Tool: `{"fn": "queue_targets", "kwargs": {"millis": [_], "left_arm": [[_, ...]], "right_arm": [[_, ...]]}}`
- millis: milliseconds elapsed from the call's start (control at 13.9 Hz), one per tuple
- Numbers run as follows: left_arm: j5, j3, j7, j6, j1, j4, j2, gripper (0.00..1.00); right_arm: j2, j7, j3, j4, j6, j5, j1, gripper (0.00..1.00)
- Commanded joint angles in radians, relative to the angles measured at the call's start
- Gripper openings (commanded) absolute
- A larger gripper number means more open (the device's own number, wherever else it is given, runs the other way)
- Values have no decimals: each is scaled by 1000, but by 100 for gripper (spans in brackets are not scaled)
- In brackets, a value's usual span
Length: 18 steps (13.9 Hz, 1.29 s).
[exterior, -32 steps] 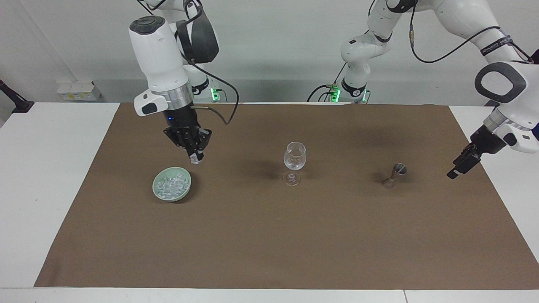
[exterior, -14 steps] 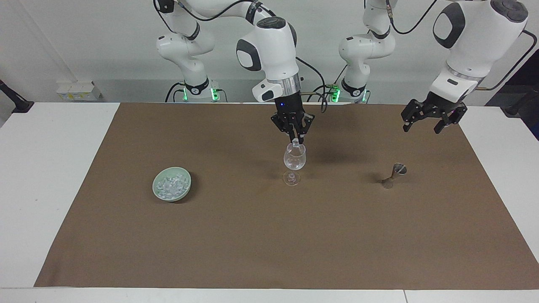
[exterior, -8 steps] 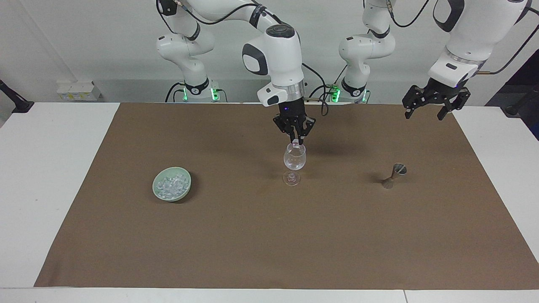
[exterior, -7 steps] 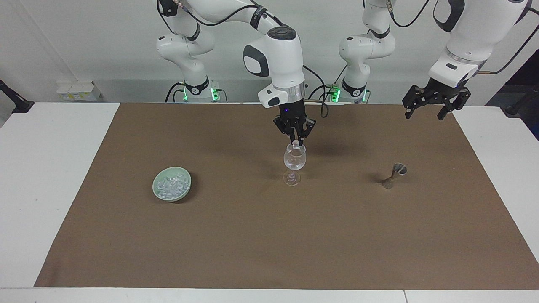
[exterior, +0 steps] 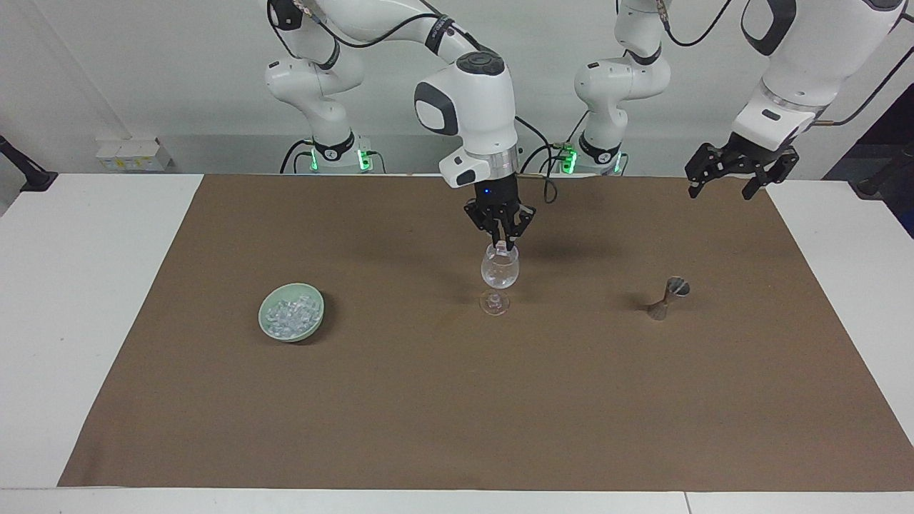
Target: Pour wine and add ice with both arms
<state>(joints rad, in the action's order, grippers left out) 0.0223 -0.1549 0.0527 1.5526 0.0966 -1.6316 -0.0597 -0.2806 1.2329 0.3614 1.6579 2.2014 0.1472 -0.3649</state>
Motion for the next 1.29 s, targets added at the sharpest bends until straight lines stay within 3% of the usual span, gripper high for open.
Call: {"fn": "queue_targets", "kwargs": {"millis": [0, 430, 645, 1004, 1076, 1219], "left_arm": [[31, 1, 3, -26, 0, 6, -20, 100], [31, 24, 3, -28, 3, 7, -22, 100], [31, 23, 3, -29, 8, 9, -28, 100], [33, 21, 3, -31, 8, 9, -29, 100], [31, 21, 3, -31, 8, 9, -29, 100], [31, 21, 3, -31, 6, 9, -29, 100]], "right_arm": [[-6, 33, 2, -13, -12, 32, -2, 32], [-6, 30, 1, -24, -41, 60, -3, 32], [6, 19, 4, -119, -127, 61, 15, 32], [176, -182, -1, -44, -276, 40, 92, 34], [213, -223, -1, -27, -301, 38, 122, 49], [245, -286, -1, -20, -344, 26, 164, 66]]}}
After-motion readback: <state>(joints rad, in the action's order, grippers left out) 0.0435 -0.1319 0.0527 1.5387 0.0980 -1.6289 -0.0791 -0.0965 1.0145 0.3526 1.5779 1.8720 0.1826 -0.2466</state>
